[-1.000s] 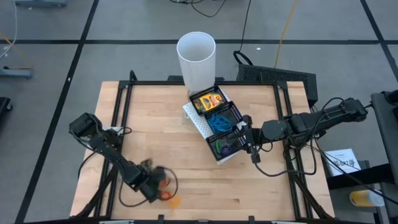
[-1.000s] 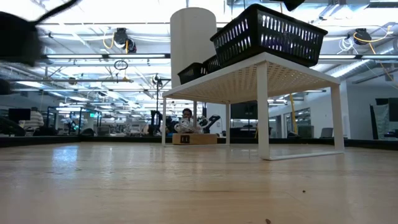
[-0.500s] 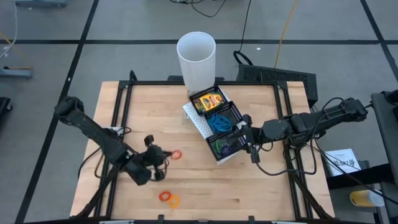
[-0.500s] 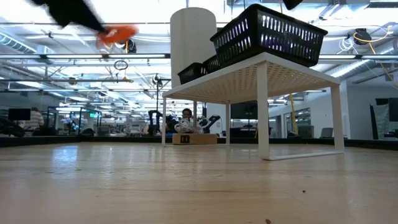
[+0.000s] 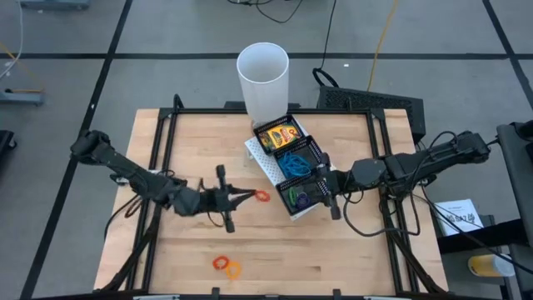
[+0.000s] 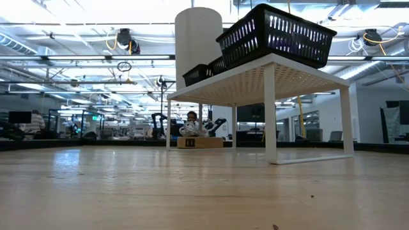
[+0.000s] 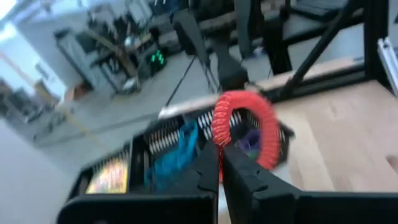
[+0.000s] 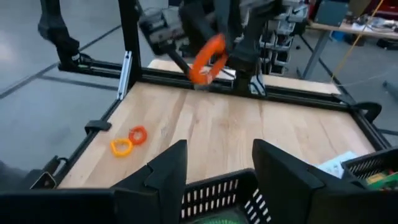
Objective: Pick & Place Office Desk Supplies
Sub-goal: Put the orange spring rubberband into the bottom black bin on the shelf
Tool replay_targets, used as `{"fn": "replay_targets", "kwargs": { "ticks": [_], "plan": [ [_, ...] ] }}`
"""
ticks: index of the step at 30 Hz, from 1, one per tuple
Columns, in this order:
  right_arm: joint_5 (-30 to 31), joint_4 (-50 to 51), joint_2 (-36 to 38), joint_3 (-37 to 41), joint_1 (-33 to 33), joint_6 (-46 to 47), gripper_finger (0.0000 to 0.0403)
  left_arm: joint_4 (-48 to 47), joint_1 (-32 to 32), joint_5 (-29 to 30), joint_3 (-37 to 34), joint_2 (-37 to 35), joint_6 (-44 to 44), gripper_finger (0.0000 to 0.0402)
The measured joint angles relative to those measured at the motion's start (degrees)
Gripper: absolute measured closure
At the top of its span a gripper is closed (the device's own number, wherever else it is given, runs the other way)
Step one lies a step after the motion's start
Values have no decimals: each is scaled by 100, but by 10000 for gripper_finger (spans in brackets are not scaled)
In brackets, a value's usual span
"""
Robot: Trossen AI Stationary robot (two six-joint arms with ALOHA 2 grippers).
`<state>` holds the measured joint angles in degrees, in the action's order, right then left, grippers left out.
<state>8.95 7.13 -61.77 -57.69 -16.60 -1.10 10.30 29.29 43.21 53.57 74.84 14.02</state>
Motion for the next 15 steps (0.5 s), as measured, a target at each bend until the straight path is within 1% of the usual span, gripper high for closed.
{"fn": "replay_targets", "kwargs": {
  "ticks": [3, 6, 8, 11, 15],
  "plan": [
    [0, -186, -131, 0, 2, -4, 232, 521, -361, -562, 7, 50, 408, 394],
    [1, -455, -313, 0, 2, -54, 232, 748, -712, -997, 8, 181, 523, 388],
    [1, -687, -447, 0, 1, -149, 232, 953, -920, -1311, 8, 337, 554, 392],
    [0, -942, -616, 0, 2, -295, 232, 1340, -1103, -1793, 1, 556, 705, 396],
    [24, -1206, -751, 0, 13, -408, 231, 1771, -1142, -2072, 1, 754, 972, 387]
  ]
}}
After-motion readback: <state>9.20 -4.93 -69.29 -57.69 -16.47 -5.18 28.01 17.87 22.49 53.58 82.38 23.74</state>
